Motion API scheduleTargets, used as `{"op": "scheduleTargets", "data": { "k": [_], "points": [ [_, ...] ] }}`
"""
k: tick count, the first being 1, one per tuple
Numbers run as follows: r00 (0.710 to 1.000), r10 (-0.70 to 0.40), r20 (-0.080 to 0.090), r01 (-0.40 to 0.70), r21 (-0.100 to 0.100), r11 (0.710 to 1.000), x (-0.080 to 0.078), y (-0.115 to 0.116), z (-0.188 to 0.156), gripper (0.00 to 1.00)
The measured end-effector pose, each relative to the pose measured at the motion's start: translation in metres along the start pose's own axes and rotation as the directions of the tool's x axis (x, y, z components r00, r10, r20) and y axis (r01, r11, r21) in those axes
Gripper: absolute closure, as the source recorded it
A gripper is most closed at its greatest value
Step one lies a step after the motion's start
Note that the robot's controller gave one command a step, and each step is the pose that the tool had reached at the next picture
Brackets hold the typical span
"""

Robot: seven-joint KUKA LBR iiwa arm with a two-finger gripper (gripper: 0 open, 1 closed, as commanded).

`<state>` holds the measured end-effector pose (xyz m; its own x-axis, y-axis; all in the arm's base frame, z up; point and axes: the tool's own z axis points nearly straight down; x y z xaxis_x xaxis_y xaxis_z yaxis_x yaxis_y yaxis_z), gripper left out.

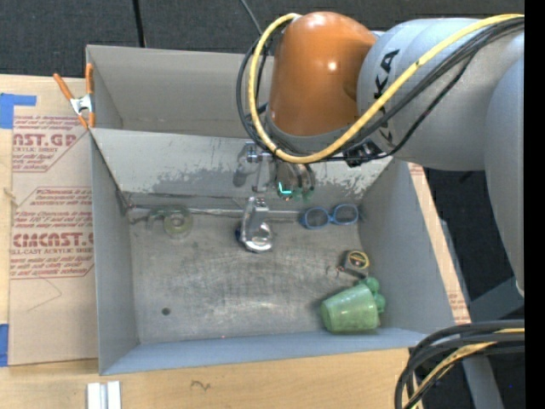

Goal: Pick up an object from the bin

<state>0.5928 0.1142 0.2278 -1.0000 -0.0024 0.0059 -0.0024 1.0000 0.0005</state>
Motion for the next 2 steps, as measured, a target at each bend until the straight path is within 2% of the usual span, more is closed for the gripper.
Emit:
{"op": "scheduleTargets", "data": {
  "k": [1, 2],
  "points": [
    [0.999, 0.034, 0.014, -0.034, -0.004, 0.999, 0.0034, -0.0692, 0.1575, 0.00],
    [0.999, 0.033, 0.010, -0.033, -0.003, 0.999, 0.0016, -0.0676, 0.1546, 0.00]
  ]
}}
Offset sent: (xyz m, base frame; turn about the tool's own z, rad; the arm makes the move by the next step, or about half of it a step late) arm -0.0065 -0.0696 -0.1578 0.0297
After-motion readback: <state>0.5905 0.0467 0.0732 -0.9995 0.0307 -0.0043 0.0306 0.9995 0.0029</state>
